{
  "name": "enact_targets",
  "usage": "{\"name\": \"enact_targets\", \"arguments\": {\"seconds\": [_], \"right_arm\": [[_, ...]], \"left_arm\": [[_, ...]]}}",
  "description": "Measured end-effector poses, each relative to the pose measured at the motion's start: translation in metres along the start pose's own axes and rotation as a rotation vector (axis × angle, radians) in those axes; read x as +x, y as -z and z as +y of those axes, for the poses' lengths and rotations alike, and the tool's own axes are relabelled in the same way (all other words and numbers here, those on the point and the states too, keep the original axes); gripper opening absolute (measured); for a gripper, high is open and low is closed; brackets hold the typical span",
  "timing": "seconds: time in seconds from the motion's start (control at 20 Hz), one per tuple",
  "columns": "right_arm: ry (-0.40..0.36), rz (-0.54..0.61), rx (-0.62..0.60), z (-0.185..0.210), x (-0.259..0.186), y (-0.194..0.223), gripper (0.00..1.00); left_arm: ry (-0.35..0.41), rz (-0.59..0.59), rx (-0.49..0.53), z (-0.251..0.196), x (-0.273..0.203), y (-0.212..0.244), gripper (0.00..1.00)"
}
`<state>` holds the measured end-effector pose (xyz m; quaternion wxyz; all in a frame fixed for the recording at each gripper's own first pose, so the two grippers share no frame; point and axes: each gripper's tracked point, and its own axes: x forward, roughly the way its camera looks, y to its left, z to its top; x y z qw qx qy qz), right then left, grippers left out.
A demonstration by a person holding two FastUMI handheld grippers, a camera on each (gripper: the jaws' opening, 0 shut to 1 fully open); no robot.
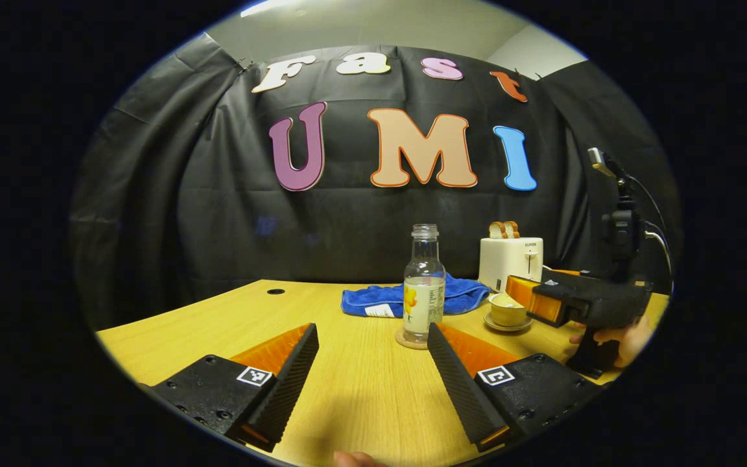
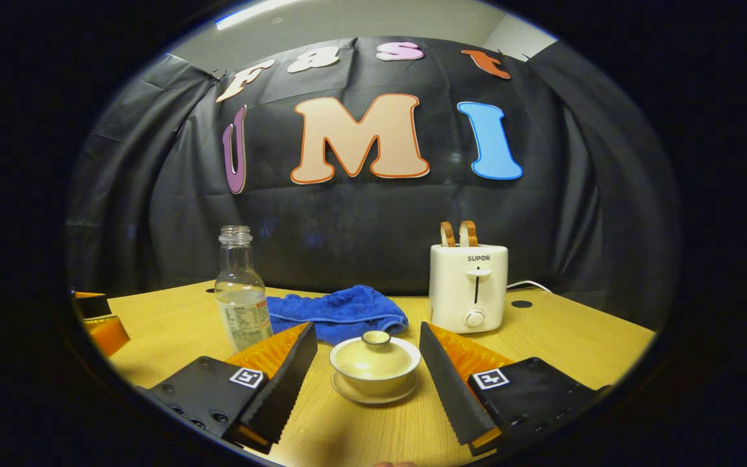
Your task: Open the teacup lid with one hand, grasp the water bottle and pour water into the teacup with the other hand; after pouring, place the water bottle on the coaster and then close the teacup lid.
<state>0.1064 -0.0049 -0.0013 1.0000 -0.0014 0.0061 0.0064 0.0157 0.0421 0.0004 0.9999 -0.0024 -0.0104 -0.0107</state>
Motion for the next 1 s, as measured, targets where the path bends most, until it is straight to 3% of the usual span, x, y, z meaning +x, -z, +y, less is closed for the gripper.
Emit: {"name": "enact_targets", "arguments": {"seconds": [0.1, 0.35, 0.4, 0.5, 1.0], "right_arm": [[0.053, -0.006, 0.000, -0.005, -0.024, -0.001, 0.99], [0.053, -0.008, 0.004, 0.004, -0.085, -0.004, 0.99], [0.057, -0.014, 0.004, 0.003, -0.096, -0.005, 0.94], [0.054, -0.011, 0.004, 0.004, -0.115, -0.005, 1.00], [0.065, -0.010, 0.002, 0.001, -0.141, -0.005, 0.99]], "left_arm": [[0.008, -0.002, 0.000, -0.014, 0.006, 0.005, 0.98], [0.016, -0.003, 0.002, -0.037, -0.002, 0.004, 0.98], [0.009, -0.003, 0.002, -0.039, -0.005, 0.004, 0.98], [-0.006, -0.003, 0.000, -0.043, -0.011, 0.004, 0.98], [-0.012, -0.001, 0.000, -0.067, -0.028, 0.001, 0.98]]}}
